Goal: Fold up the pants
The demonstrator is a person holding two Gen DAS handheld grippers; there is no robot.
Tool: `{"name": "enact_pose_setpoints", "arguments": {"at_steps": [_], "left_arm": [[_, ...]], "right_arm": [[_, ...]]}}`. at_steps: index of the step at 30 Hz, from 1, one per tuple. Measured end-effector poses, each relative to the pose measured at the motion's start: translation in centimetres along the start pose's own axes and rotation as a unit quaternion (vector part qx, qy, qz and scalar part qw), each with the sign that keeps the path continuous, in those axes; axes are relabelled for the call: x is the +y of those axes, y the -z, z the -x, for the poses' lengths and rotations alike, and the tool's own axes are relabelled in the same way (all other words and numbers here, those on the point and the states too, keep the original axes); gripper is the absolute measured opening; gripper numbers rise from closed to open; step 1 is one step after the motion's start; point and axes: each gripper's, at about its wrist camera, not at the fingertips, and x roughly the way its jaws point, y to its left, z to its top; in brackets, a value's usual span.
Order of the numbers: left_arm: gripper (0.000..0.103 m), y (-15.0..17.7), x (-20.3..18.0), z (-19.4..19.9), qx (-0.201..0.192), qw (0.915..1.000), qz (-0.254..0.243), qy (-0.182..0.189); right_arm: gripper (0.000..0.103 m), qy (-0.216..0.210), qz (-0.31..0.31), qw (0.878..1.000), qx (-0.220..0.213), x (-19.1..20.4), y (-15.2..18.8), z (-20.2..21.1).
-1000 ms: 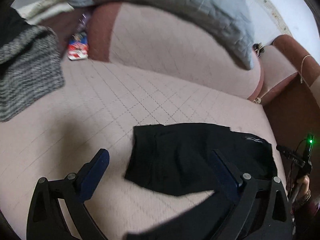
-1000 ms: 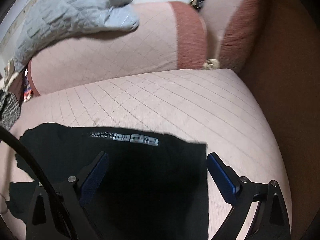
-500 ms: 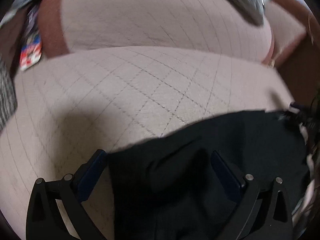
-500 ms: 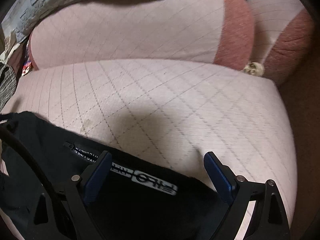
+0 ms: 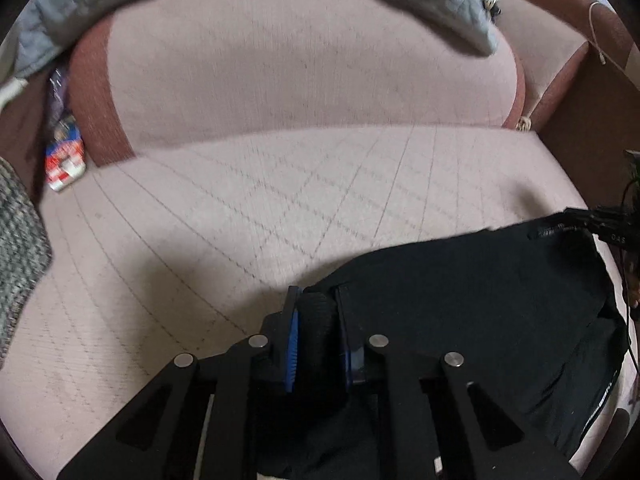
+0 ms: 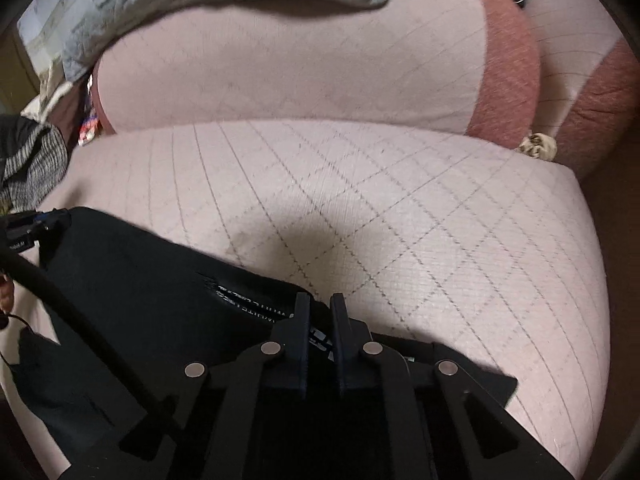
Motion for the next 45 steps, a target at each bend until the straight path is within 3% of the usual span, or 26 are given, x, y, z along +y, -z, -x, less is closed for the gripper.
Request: {"name": "enact_pose_setpoints", "arguments": {"at_steps": [8,11,14,18,21,24,25,27,28,29,30,34,39,41,43,45], "left_arm": [[0.016,1.0,-2.9,9.1,-0.095,0.9943,-0.043,-0.022],[0.016,3.6,-3.5,13.0,-0.128,0.9893,-0.062,-0.032],[0.018,8.5,-5.3,15.9,-0.151,0.9833,-0.085,-0.055],[0.022,16.5,-6.7,17.6,-0.134,0.9830,-0.102,-0.075],[0.031,22.3,-6.7,17.4,-0.099,0.9850,-0.103,-0.096],[0.032,25.8,-5.2,17.8,-0.073,0.9907,-0.057,-0.100],[0.037,26.5,-4.3,18.3,-0.072,0.9922,-0.036,-0.096],[0.050,27.0,-2.0,19.8,-0.084,0.9930,0.024,-0.080],[0.058,27.2,-1.2,20.3,-0.090,0.9920,0.048,-0.074],[0.061,26.9,-0.1,20.8,-0.097,0.9900,0.079,-0.065],[0.062,26.8,0.6,21.0,-0.099,0.9879,0.106,-0.055],[0.062,25.3,2.4,19.6,-0.085,0.9815,0.171,-0.009],[0.062,23.6,1.1,14.3,-0.036,0.9768,0.207,0.040],[0.062,23.2,-0.1,12.6,-0.012,0.9816,0.189,0.026],[0.038,22.3,-2.2,10.5,0.039,0.9887,0.132,-0.060],[0.039,22.0,-3.4,9.9,0.059,0.9887,0.086,-0.108]], "right_arm": [[0.009,-0.011,-0.023,0.998,-0.056,1.4,3.8,9.0],[0.009,-0.032,-0.037,0.996,-0.073,2.2,7.3,12.8],[0.009,-0.049,-0.047,0.995,-0.068,3.3,12.0,15.1],[0.009,-0.065,-0.058,0.996,-0.031,4.7,19.9,15.7],[0.006,-0.045,-0.054,0.997,0.016,5.4,24.6,14.7],[0.007,-0.008,-0.059,0.997,0.052,5.8,27.6,13.9],[0.010,0.000,-0.060,0.997,0.052,5.9,28.1,14.1],[0.020,0.015,-0.064,0.997,0.042,6.3,28.7,14.8],[0.031,0.014,-0.067,0.997,0.035,6.4,28.8,15.1],[0.041,0.012,-0.074,0.997,0.025,6.5,28.8,15.6],[0.044,0.010,-0.080,0.997,0.016,6.6,28.6,16.0],[0.045,-0.005,-0.107,0.994,-0.005,6.9,28.4,16.5],[0.045,-0.013,-0.131,0.991,-0.015,7.9,28.5,17.1],[0.045,-0.011,-0.141,0.990,-0.019,8.0,29.0,17.7],[0.045,-0.005,-0.152,0.988,-0.024,7.9,29.5,18.2],[0.045,0.005,-0.161,0.986,-0.029,7.3,30.1,19.0]]}}
